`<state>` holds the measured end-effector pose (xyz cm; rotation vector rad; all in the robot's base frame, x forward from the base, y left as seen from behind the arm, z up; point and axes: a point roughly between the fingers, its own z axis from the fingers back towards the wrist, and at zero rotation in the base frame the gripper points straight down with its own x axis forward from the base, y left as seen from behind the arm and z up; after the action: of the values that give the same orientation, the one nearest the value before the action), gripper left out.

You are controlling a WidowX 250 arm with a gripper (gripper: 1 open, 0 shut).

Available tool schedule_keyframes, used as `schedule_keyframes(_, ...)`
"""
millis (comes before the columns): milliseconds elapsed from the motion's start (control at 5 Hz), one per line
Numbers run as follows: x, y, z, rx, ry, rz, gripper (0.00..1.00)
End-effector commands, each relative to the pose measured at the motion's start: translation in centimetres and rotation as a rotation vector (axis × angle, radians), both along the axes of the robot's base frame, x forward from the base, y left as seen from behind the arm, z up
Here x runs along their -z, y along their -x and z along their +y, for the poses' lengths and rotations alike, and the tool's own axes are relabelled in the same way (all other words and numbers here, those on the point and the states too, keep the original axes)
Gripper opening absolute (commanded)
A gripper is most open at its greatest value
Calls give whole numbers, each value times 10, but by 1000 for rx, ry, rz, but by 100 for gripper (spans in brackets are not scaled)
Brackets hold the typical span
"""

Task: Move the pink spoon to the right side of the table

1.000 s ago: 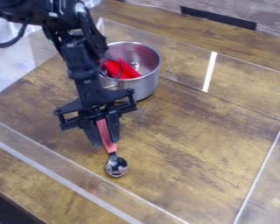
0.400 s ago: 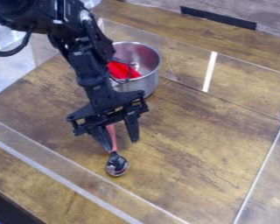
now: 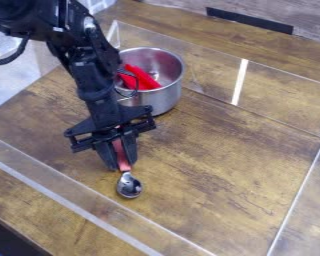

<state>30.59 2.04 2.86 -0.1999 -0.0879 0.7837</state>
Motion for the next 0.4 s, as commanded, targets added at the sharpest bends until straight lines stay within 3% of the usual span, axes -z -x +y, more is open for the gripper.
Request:
schedule_keyframes(0,-15,-13,-13,43,-22,-61,0)
schedule_keyframes(200,-21,-14,-13,63,-32,-86,0)
